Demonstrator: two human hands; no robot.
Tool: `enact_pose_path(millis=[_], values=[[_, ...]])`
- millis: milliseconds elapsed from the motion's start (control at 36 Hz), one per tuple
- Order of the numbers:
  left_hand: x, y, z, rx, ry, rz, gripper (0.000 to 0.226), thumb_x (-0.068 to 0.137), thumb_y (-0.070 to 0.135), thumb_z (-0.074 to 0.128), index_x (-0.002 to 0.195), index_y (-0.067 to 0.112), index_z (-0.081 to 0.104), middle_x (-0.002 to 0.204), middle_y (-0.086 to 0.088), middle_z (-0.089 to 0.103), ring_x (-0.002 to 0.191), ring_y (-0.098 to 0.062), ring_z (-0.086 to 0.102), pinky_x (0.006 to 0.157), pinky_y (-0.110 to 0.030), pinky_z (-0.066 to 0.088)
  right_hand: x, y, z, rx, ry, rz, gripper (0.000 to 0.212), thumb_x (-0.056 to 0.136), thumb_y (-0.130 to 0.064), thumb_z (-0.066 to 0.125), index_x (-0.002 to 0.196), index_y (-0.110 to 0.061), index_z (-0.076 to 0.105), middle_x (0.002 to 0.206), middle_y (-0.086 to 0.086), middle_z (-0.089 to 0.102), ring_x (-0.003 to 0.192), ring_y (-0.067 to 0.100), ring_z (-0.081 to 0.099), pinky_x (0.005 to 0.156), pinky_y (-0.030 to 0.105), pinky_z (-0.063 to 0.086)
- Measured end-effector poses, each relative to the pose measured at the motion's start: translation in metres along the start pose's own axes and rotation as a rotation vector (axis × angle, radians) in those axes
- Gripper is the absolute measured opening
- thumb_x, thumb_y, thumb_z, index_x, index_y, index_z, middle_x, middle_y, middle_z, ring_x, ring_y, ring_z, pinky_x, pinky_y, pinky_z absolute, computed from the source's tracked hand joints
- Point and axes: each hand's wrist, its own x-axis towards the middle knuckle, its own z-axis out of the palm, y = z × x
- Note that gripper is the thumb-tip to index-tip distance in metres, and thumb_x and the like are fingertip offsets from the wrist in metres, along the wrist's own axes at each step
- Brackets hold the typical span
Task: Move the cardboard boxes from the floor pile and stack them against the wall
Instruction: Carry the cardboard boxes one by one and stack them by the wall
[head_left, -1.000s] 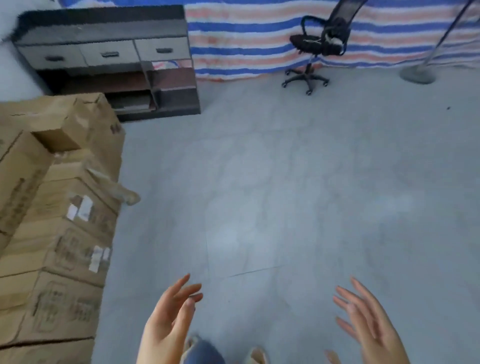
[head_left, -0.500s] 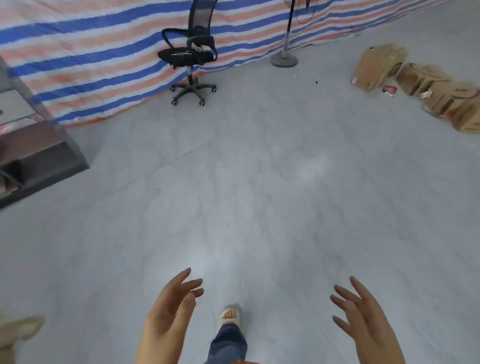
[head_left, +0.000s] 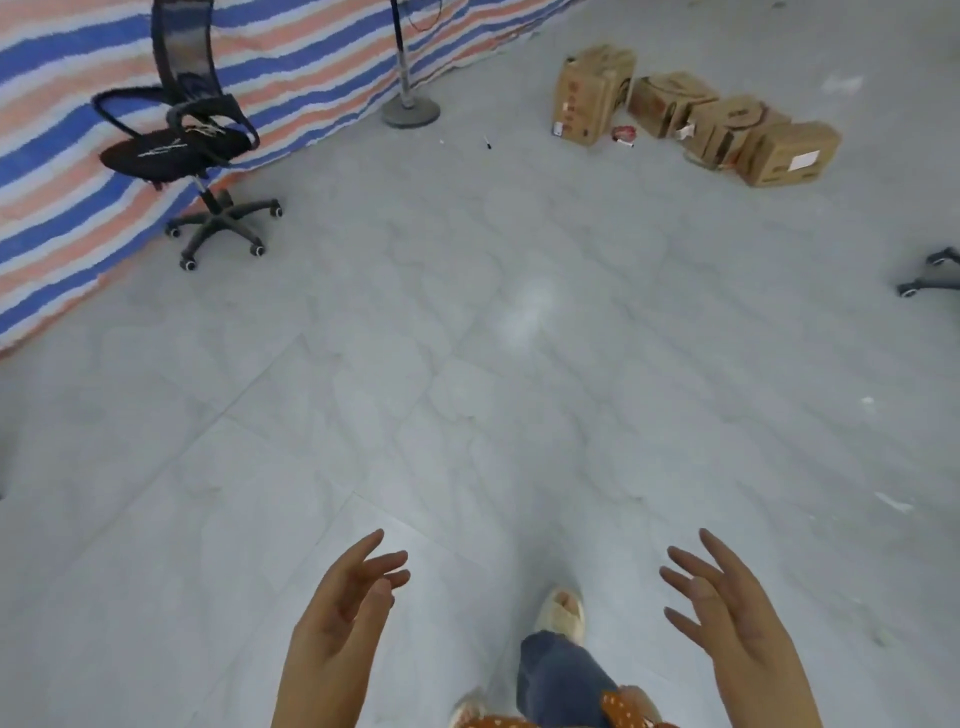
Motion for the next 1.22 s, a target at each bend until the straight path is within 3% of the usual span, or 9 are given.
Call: enact_pose_path(millis=[278, 389, 444, 556, 639, 722, 1028, 1139, 1222], values=[[0.118, 0.044, 0.098, -0.004, -0.022, 0.056, 0.039, 0.093, -0.009, 0.045, 0.111, 0.021, 0.063, 0.098, 0.005, 0.073, 0.091, -0.012, 0.07, 0.086, -0.033, 0.056, 0.14, -0.042, -0.017, -0.023, 0.044, -0.083, 0.093, 0.039, -0.094, 0.059, 0.117, -0.044, 0.053, 0.112, -0.012, 0.069, 0.101, 0.003, 0.066, 0.082, 0.025, 0.056], [0.165, 0.074, 0.15, -0.009, -0.045, 0.096, 0.04, 0.093, -0.009, 0.045, 0.111, 0.022, 0.063, 0.099, 0.005, 0.073, 0.092, -0.012, 0.069, 0.089, -0.028, 0.052, 0.205, -0.07, -0.031, -0.036, 0.075, -0.122, 0.029, 0.09, -0.031, 0.056, 0.118, -0.039, 0.053, 0.116, -0.002, 0.068, 0.098, 0.005, 0.067, 0.081, 0.029, 0.056], [0.188, 0.086, 0.175, -0.023, -0.053, 0.106, 0.039, 0.093, -0.009, 0.047, 0.111, 0.022, 0.063, 0.099, 0.005, 0.073, 0.092, -0.013, 0.069, 0.087, -0.031, 0.055, 0.234, -0.079, -0.039, -0.04, 0.064, -0.12, 0.029, 0.09, -0.031, 0.057, 0.117, -0.039, 0.053, 0.115, -0.001, 0.069, 0.098, 0.005, 0.067, 0.081, 0.028, 0.056], [0.224, 0.106, 0.214, -0.022, -0.101, 0.129, 0.027, 0.091, 0.006, 0.059, 0.113, 0.021, 0.063, 0.1, 0.003, 0.073, 0.093, -0.012, 0.069, 0.087, -0.037, 0.051, 0.285, -0.086, -0.047, -0.062, 0.097, -0.098, 0.082, 0.05, -0.087, 0.062, 0.118, -0.042, 0.053, 0.112, -0.014, 0.069, 0.098, 0.004, 0.067, 0.08, 0.025, 0.056], [0.253, 0.118, 0.233, 0.011, -0.107, 0.114, 0.037, 0.092, -0.008, 0.052, 0.111, 0.021, 0.064, 0.099, 0.003, 0.073, 0.092, -0.01, 0.069, 0.087, -0.037, 0.054, 0.32, -0.089, -0.044, -0.053, 0.107, -0.068, 0.028, 0.09, -0.043, 0.057, 0.117, -0.04, 0.053, 0.109, -0.014, 0.07, 0.098, 0.005, 0.067, 0.078, 0.023, 0.056], [0.29, 0.125, 0.251, 0.01, -0.107, 0.064, 0.041, 0.09, -0.013, 0.046, 0.109, 0.019, 0.064, 0.096, 0.002, 0.074, 0.088, -0.01, 0.07, 0.087, -0.04, 0.052, 0.357, -0.084, -0.042, -0.095, 0.122, -0.019, 0.036, 0.096, -0.009, 0.049, 0.118, -0.037, 0.054, 0.106, -0.021, 0.069, 0.096, 0.003, 0.067, 0.08, 0.023, 0.055], [0.476, 0.191, 0.322, 0.04, -0.207, 0.092, 0.034, 0.092, -0.004, 0.054, 0.111, 0.022, 0.064, 0.098, 0.005, 0.073, 0.091, -0.01, 0.069, 0.093, -0.043, 0.05, 0.527, -0.132, 0.002, -0.039, 0.255, -0.021, 0.025, 0.094, -0.028, 0.056, 0.115, -0.041, 0.053, 0.106, -0.01, 0.071, 0.097, 0.005, 0.067, 0.082, 0.023, 0.055], [0.538, 0.233, 0.347, 0.061, -0.252, 0.104, 0.035, 0.076, 0.021, 0.054, 0.105, 0.032, 0.07, 0.098, 0.006, 0.073, 0.092, -0.009, 0.069, 0.092, -0.041, 0.05, 0.582, -0.156, 0.018, -0.05, 0.319, -0.011, 0.036, 0.096, -0.007, 0.046, 0.119, -0.035, 0.054, 0.108, -0.008, 0.069, 0.094, 0.003, 0.068, 0.079, 0.022, 0.056], [0.577, 0.238, 0.371, 0.087, -0.324, 0.086, 0.029, 0.091, 0.002, 0.057, 0.11, 0.023, 0.064, 0.097, 0.007, 0.073, 0.091, -0.008, 0.069, 0.095, -0.045, 0.048, 0.611, -0.16, 0.023, -0.071, 0.348, 0.019, 0.037, 0.095, -0.01, 0.048, 0.119, -0.038, 0.053, 0.105, -0.015, 0.071, 0.095, 0.003, 0.067, 0.083, 0.025, 0.054]])
